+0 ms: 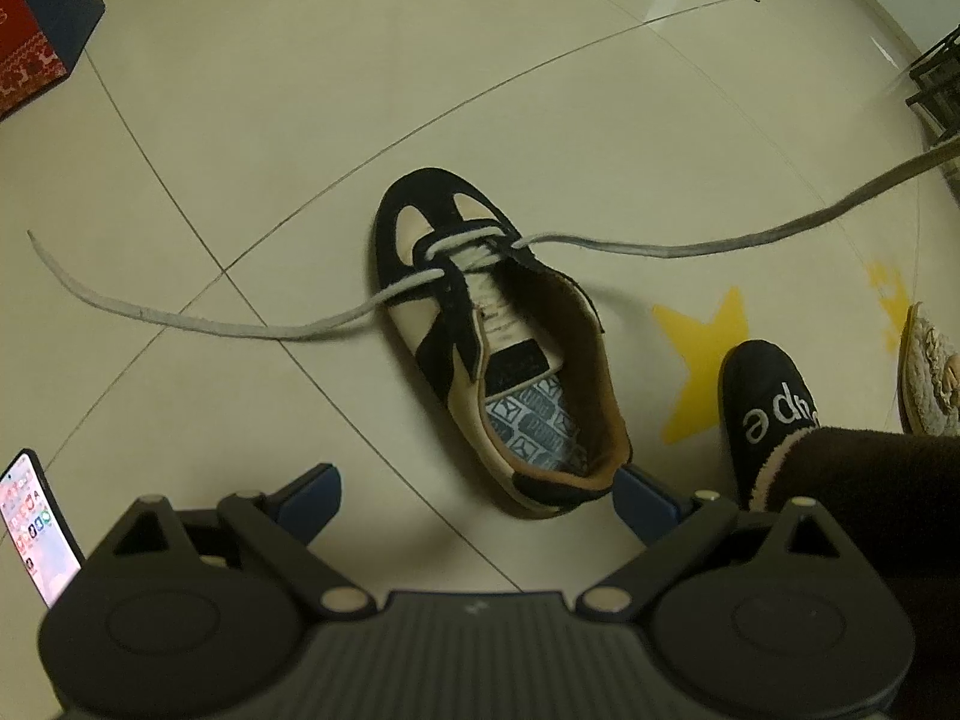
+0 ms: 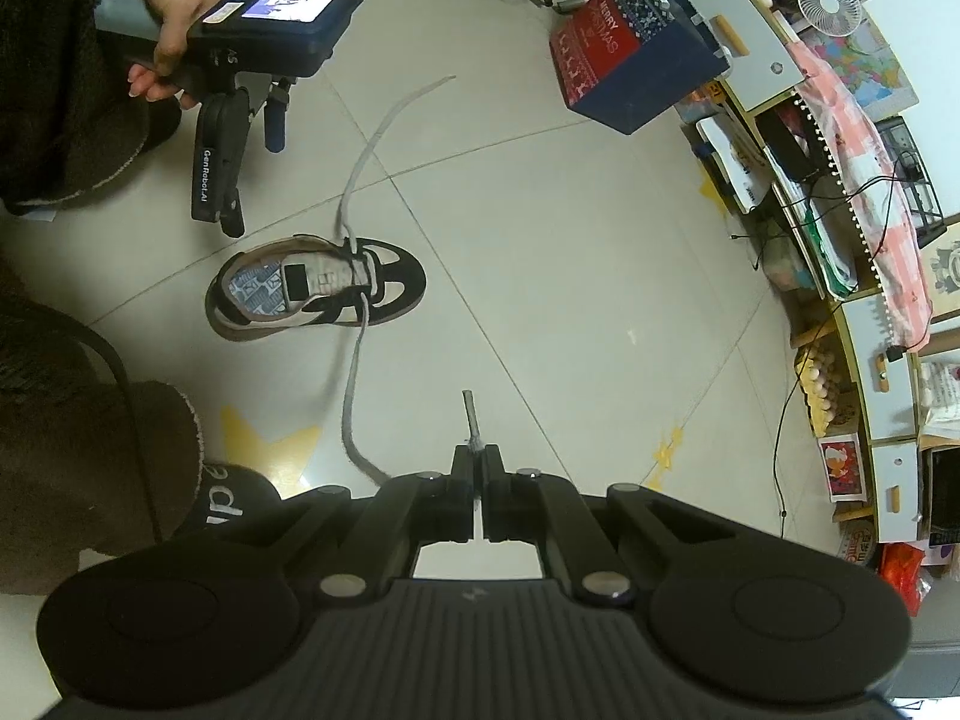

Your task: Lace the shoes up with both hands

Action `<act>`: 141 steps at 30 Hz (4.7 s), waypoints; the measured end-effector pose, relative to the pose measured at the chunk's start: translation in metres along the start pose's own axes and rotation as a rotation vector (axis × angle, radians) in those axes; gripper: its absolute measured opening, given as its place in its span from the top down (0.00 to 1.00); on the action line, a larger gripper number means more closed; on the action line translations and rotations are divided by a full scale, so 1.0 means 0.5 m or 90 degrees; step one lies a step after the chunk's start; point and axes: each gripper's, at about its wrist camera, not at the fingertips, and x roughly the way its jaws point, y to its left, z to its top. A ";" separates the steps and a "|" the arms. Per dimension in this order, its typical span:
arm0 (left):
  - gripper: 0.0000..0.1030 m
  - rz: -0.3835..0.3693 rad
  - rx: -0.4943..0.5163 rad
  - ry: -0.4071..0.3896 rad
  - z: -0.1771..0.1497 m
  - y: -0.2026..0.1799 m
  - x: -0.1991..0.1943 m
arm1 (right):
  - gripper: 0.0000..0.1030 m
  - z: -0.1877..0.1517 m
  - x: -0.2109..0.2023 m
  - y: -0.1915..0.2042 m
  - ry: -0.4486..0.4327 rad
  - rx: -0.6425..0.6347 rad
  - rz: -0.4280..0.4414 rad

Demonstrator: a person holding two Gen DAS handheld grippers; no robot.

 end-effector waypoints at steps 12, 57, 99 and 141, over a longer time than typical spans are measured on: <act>0.05 -0.007 -0.016 -0.032 0.001 0.032 0.013 | 0.97 0.020 0.083 0.006 -0.011 -0.001 0.043; 0.71 -0.101 -0.179 -0.207 0.020 0.080 0.122 | 0.97 0.066 0.515 0.121 -0.148 0.400 0.248; 0.60 -0.210 -0.417 -0.187 -0.032 0.170 0.161 | 0.97 0.125 0.501 0.210 -0.142 0.149 0.128; 0.49 -0.291 -0.407 -0.204 -0.016 0.162 0.166 | 0.97 0.129 0.487 0.210 -0.170 0.183 0.116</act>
